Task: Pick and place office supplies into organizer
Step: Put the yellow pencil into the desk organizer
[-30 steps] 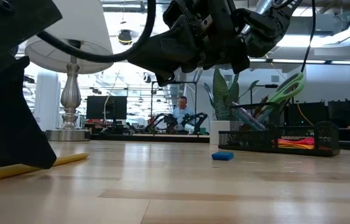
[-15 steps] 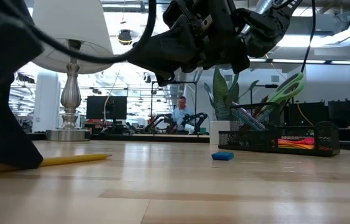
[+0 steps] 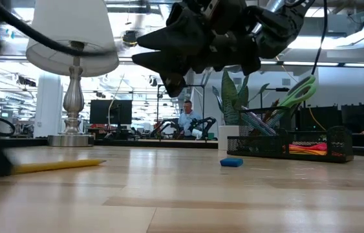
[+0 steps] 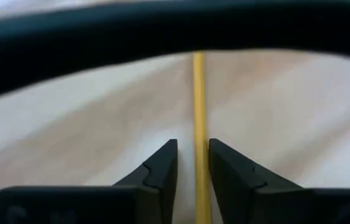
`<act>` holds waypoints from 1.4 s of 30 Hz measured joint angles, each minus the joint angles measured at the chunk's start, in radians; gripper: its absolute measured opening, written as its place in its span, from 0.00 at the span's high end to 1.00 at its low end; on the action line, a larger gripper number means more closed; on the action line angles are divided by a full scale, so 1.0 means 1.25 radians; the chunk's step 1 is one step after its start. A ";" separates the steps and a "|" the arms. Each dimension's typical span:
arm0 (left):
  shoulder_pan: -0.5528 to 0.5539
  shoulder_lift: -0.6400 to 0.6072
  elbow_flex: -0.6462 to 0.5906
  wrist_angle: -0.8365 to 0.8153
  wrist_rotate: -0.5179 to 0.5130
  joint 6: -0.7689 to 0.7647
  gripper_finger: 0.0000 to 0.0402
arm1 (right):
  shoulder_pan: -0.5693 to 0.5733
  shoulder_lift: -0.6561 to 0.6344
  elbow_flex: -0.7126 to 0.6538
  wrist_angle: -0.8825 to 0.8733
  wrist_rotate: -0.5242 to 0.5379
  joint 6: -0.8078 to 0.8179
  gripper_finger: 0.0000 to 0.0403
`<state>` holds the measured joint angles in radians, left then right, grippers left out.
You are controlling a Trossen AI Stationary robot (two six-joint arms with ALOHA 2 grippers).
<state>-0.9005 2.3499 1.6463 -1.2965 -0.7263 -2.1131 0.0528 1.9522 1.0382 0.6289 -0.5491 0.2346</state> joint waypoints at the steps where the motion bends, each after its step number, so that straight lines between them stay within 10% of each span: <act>1: -0.007 -0.012 0.000 0.001 0.007 0.011 0.78 | 0.000 0.000 0.000 0.000 0.000 0.001 0.69; 13: -0.101 -0.058 0.004 0.119 0.006 -0.012 0.72 | 0.002 0.000 0.000 0.000 0.003 0.002 0.69; 21: -0.204 -0.046 0.001 0.036 -0.261 -0.075 0.72 | 0.005 0.000 0.000 0.000 0.003 0.003 0.69; 42: -0.161 -0.045 -0.066 0.097 -0.045 -0.023 0.72 | 0.005 0.000 0.000 0.005 0.049 0.002 0.69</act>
<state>-1.1014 2.2940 1.5634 -1.1750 -0.7820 -2.1418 0.0586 1.9522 1.0382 0.6357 -0.4885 0.2377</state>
